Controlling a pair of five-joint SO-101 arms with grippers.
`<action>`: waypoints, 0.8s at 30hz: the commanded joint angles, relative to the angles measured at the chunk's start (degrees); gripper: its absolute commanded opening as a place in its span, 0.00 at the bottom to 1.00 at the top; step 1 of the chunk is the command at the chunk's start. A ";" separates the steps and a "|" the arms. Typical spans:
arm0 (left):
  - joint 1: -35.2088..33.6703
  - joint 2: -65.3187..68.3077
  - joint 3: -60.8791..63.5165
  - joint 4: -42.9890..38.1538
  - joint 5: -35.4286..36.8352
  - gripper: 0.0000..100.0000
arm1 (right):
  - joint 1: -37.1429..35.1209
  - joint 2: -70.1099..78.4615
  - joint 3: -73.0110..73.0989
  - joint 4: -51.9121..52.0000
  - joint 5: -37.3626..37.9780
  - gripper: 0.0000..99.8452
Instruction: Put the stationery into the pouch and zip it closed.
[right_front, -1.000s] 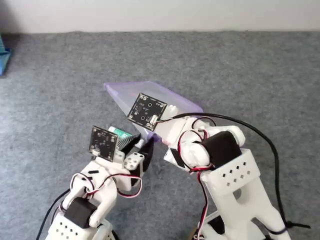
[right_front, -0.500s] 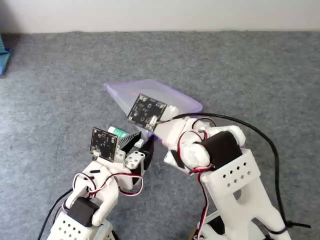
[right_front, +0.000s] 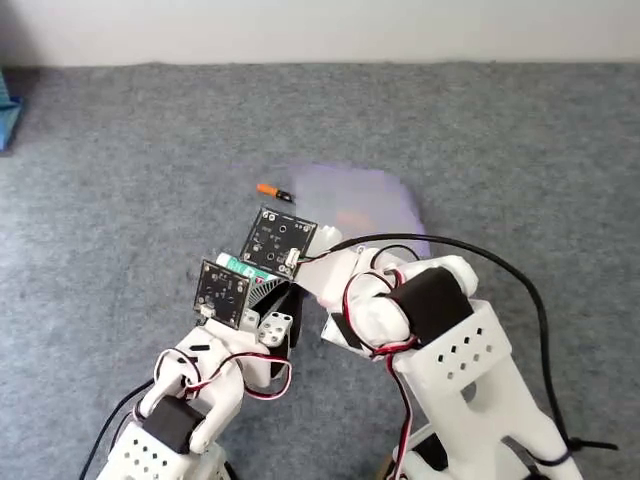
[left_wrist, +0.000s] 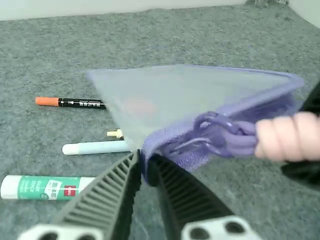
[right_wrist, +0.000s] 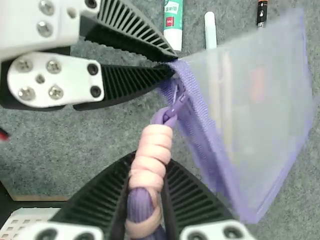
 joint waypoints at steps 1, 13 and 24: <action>-0.44 -0.35 -0.40 -1.14 0.44 0.01 | -0.48 -1.89 -3.25 0.66 -0.62 0.01; -10.20 -0.35 -0.66 -1.32 0.53 0.01 | 11.30 -1.89 -9.05 5.67 0.35 0.01; -11.08 -0.44 -0.84 -1.14 0.53 0.01 | 27.03 -1.89 -12.40 6.20 10.46 0.01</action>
